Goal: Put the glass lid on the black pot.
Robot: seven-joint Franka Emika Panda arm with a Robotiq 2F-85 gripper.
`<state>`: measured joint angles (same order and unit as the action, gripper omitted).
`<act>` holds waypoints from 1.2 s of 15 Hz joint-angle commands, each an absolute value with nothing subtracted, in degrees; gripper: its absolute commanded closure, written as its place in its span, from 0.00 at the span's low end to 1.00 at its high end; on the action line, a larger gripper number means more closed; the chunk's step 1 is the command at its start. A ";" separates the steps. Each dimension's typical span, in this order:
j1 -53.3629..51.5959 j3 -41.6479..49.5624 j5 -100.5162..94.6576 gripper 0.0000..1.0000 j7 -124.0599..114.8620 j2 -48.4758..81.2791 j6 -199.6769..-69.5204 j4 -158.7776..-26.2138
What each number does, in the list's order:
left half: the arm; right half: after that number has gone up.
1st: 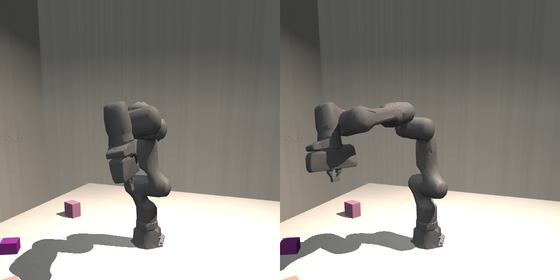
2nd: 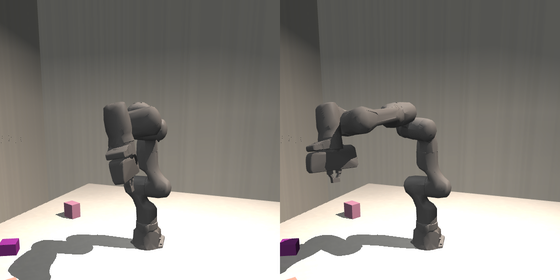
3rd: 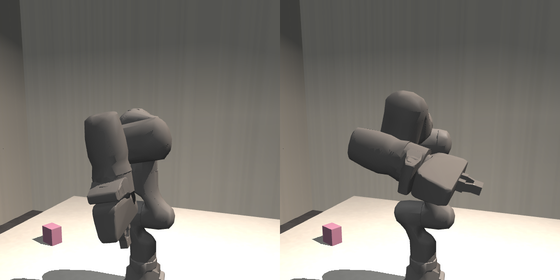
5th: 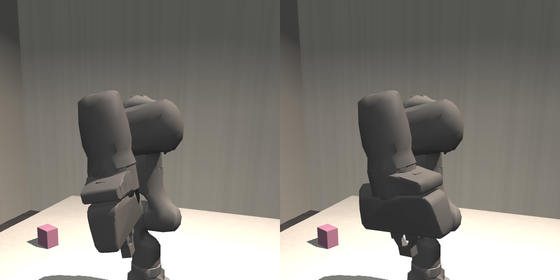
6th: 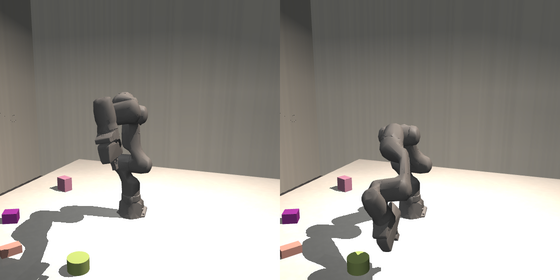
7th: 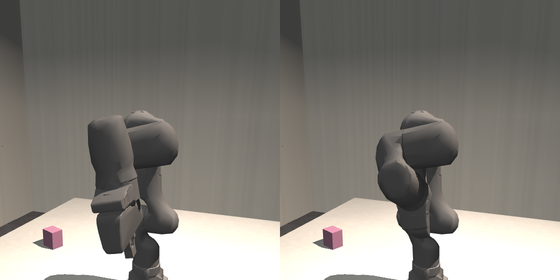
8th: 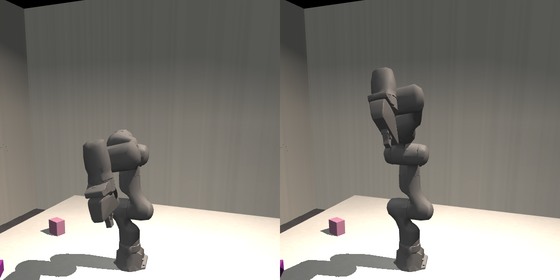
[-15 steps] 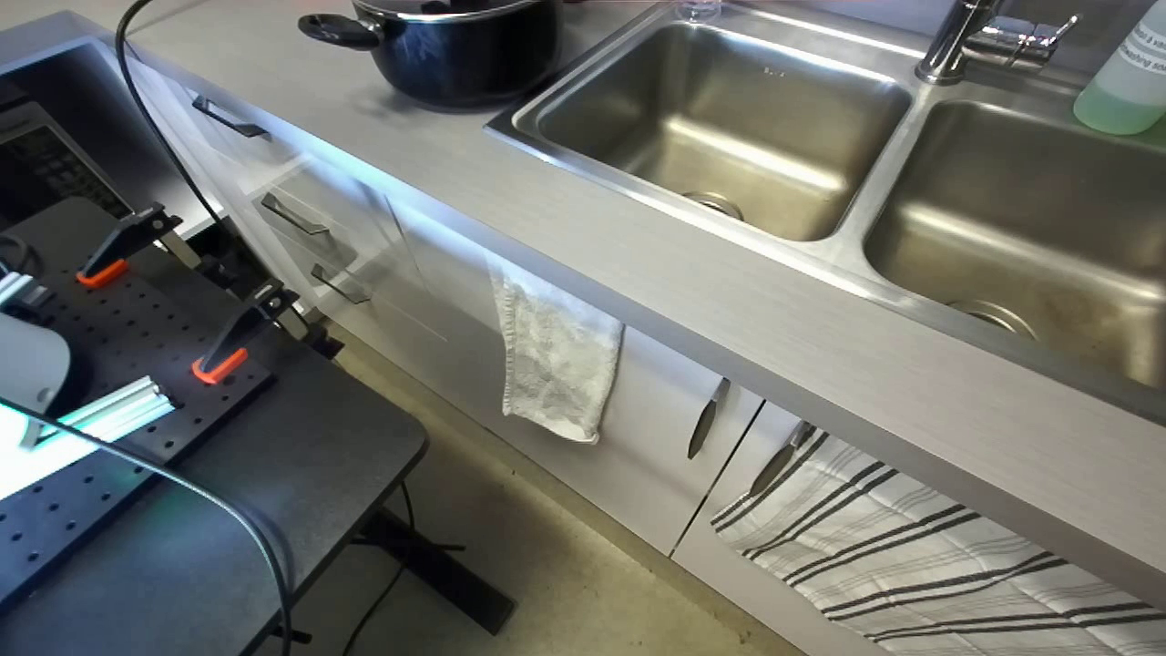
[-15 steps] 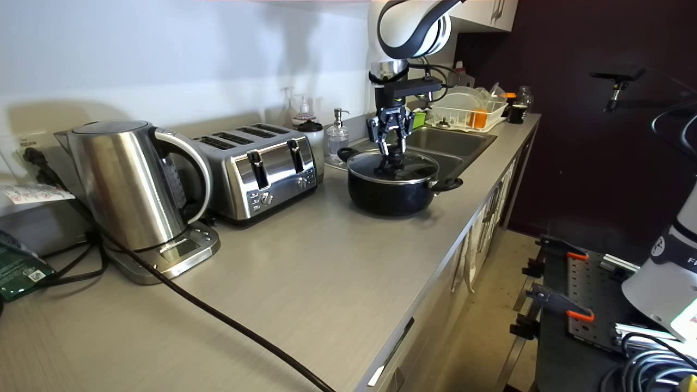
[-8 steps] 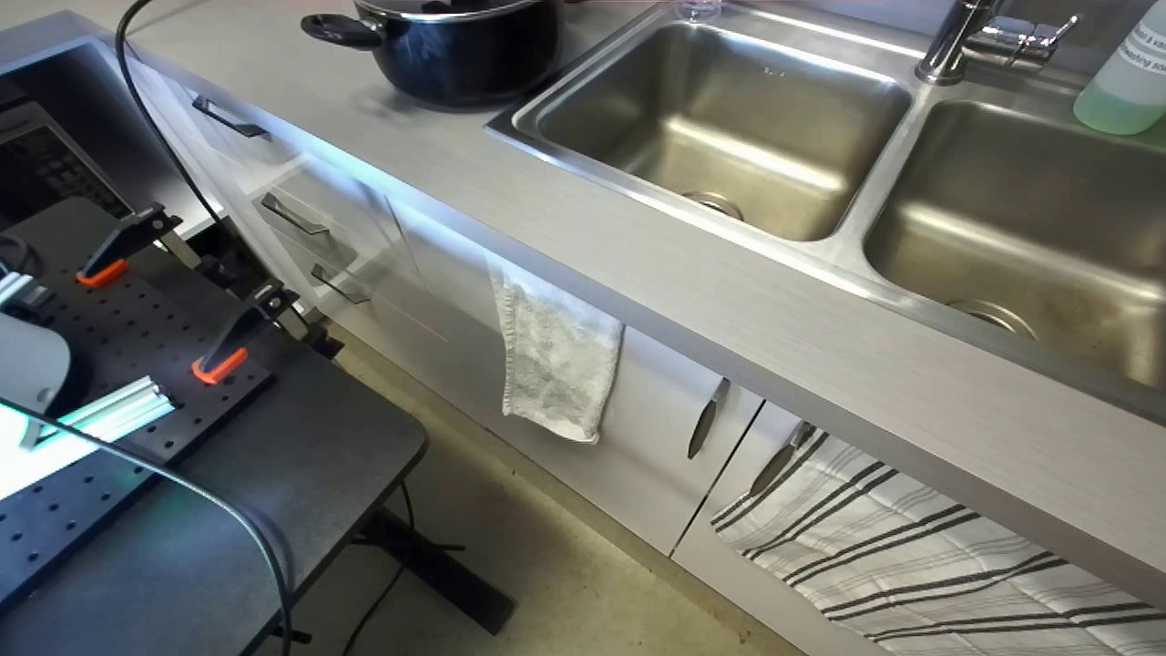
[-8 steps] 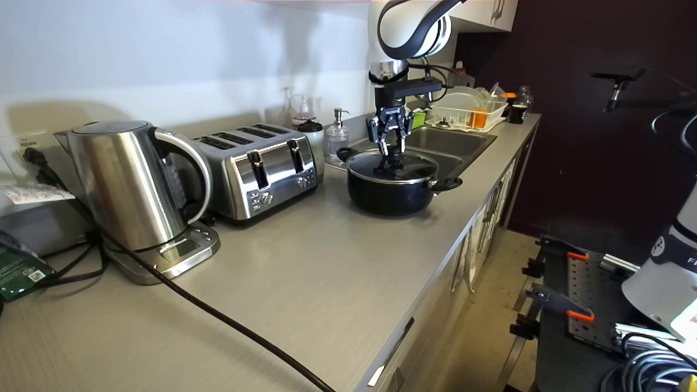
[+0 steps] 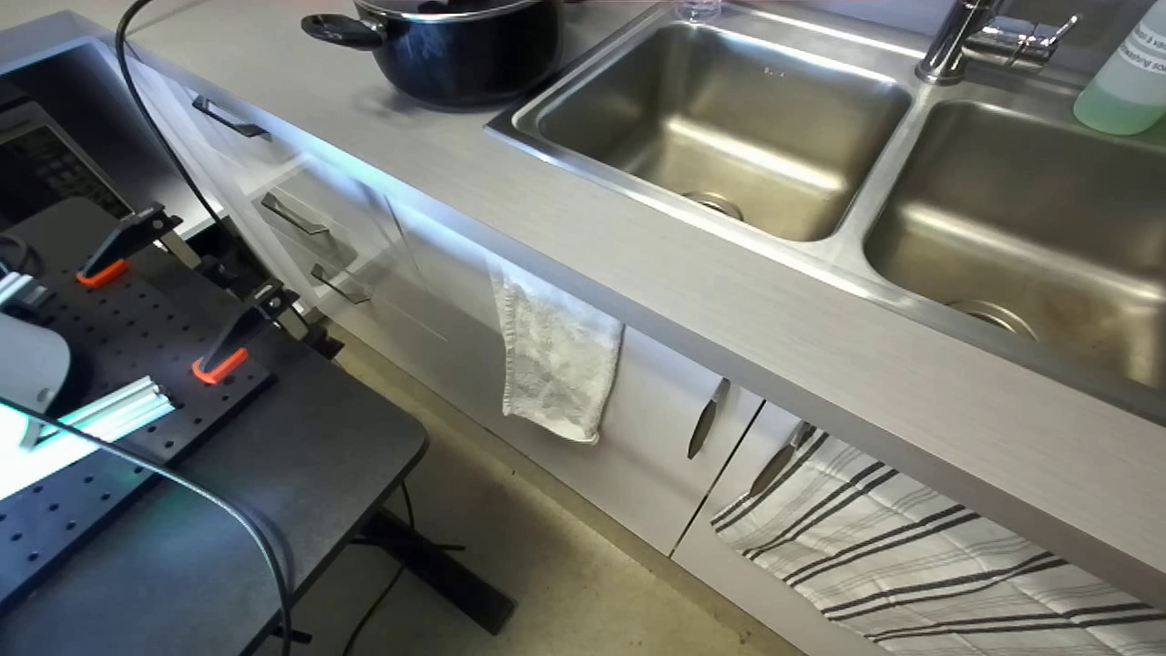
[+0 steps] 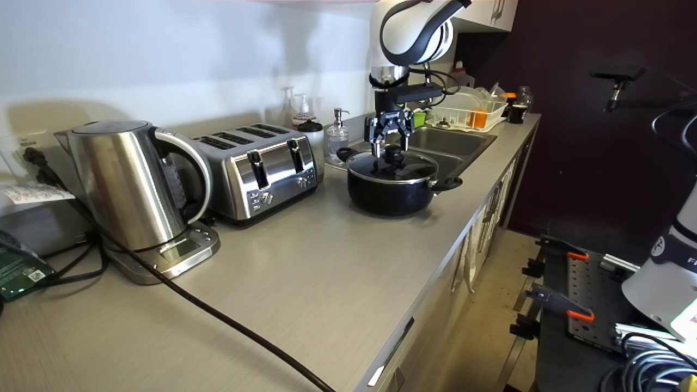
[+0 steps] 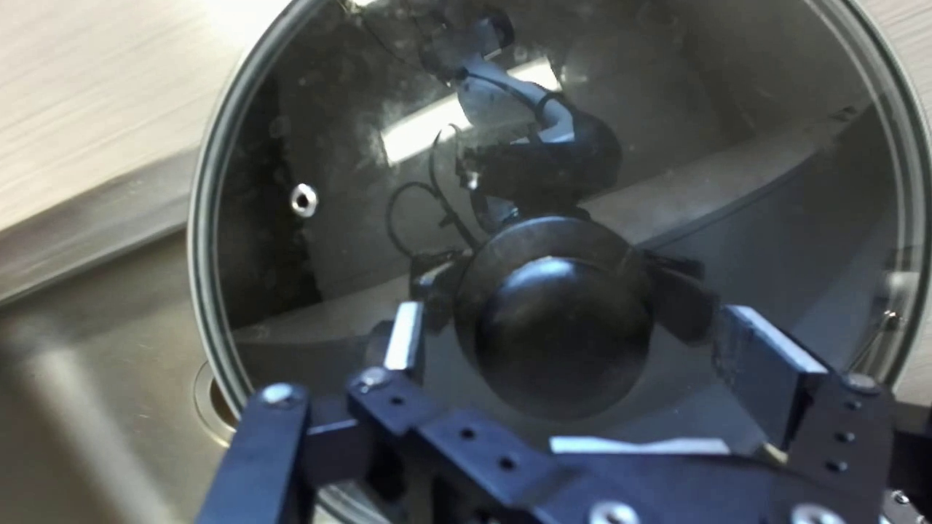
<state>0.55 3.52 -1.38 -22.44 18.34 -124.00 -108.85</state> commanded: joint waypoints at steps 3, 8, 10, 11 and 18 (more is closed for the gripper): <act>0.82 2.79 1.09 0.00 -16.77 11.69 -129.03 -115.91; 0.88 2.03 2.85 0.00 -11.00 5.02 -130.96 -122.07; 0.78 1.76 3.08 0.00 -8.97 2.38 -130.94 -124.56; 0.67 1.67 2.90 0.00 -8.39 1.17 -130.95 -125.78; 0.31 1.01 2.10 0.00 -5.29 -6.50 -132.57 -134.12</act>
